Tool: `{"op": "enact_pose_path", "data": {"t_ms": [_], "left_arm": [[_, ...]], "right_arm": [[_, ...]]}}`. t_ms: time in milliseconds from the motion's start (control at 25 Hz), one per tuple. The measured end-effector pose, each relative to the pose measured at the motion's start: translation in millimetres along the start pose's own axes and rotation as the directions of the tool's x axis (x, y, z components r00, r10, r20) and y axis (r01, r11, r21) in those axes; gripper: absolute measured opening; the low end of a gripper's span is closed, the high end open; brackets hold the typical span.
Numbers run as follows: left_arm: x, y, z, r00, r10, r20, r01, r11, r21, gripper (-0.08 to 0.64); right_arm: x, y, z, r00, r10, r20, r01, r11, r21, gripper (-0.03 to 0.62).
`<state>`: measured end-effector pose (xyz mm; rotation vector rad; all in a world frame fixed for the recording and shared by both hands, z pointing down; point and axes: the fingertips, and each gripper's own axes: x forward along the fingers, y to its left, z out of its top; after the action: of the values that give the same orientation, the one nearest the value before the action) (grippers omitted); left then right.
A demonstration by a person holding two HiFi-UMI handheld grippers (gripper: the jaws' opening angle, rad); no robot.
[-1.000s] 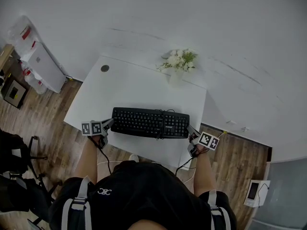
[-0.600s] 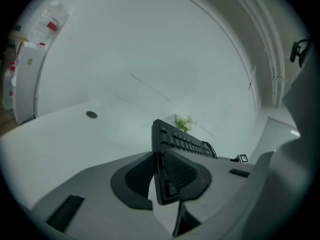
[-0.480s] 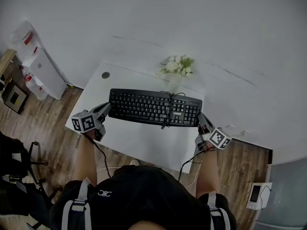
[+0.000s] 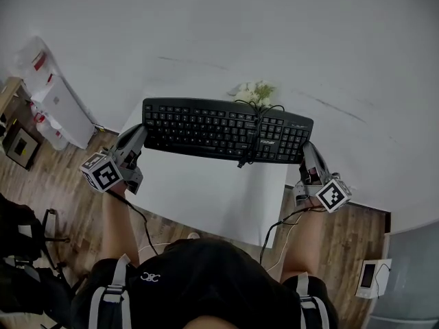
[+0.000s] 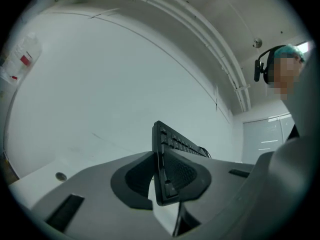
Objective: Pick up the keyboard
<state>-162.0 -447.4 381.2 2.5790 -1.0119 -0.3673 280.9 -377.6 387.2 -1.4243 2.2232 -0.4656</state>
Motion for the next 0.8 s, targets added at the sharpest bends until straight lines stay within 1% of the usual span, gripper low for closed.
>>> {"op": "enact_pose_path", "data": {"t_ms": [200,560,800], "left_arm": [[-0.8,0.0,1.7,1.0,-0.017,0.02,0.018,1.0,-0.016,0.075],[2.0,4.0,-3.8,0.999,-0.034,-0.007,0.034,0.999,-0.013,0.075],[3.6,5.4,-2.7,0.999,-0.039,-0.006,0.039,0.999,-0.017,0.074]], "right_arm": [[-2.9,6.6,5.2,1.0,0.011,0.029,-0.011,1.0,-0.007,0.057],[-2.7,5.6,4.0,1.0,-0.017,0.019,0.017,1.0,0.002,0.057],[-3.5,6.2,2.8,1.0,-0.021,0.018,0.021,1.0,-0.001,0.057]]}}
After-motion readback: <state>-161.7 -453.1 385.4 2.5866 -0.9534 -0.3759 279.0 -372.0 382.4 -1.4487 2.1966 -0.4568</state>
